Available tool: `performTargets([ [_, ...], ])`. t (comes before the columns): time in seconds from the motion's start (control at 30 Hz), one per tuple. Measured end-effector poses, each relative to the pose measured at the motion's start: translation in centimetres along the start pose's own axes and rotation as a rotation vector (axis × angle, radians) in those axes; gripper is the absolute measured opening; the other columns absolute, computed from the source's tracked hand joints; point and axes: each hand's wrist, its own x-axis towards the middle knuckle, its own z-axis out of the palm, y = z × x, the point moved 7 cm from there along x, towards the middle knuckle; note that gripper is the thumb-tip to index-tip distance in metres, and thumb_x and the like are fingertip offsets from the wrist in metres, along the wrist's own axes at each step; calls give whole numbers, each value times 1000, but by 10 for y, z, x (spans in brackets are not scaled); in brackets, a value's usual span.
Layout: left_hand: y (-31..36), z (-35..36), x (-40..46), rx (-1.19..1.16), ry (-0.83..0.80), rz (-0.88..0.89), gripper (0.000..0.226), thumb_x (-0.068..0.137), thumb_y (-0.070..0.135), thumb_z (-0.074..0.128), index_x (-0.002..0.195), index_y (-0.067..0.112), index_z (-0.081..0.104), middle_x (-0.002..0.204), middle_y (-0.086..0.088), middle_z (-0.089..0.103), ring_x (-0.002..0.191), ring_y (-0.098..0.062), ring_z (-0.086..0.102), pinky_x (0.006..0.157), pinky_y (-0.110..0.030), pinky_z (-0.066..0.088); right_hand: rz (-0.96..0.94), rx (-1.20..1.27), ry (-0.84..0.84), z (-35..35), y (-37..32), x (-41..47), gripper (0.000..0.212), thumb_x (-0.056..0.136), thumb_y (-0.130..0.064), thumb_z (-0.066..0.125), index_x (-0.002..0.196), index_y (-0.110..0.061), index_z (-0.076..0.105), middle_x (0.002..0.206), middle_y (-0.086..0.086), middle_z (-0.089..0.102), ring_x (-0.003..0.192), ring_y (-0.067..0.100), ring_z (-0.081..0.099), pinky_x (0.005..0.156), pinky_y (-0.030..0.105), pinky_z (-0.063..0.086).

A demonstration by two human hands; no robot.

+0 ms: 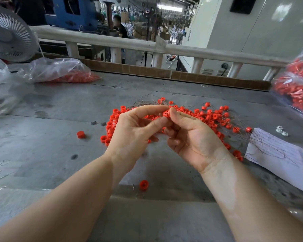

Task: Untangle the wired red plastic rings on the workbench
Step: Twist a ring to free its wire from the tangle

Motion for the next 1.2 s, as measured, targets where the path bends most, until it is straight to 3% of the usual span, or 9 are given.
performTargets([
  [0.33,1,-1,0,84,32,19,22,83,4,66,87,26,69,64,5,66,53,-7,53,47,-16,44,29,-27,8,-2,1,0,8,64,-25,67,59,-19,70,57,-5,61,50,4,50,36,13,30],
  [0.67,3,0,2,157,43,60,26,84,5,66,84,31,66,62,16,64,48,1,48,45,-11,40,37,-30,30,-3,2,2,7,63,-24,67,62,-18,69,58,-5,61,50,4,50,36,13,29],
  [0.9,3,-1,2,187,57,76,28,84,4,66,84,32,66,88,-2,60,53,0,52,47,-12,42,40,-21,39,-4,2,3,3,63,-21,66,65,-19,68,59,-5,63,49,3,56,39,12,37],
  [1.07,1,-1,2,191,50,79,29,83,4,67,84,33,67,94,4,57,58,-4,53,48,-14,44,38,7,21,-4,0,3,12,64,-16,65,76,-14,64,59,-2,62,48,5,58,42,13,41],
  [1.2,1,0,1,207,34,87,30,83,4,66,85,33,67,93,9,56,58,-3,53,49,-16,46,47,32,11,-6,-2,3,4,63,-12,65,64,-13,69,57,0,62,48,6,58,44,14,44],
])
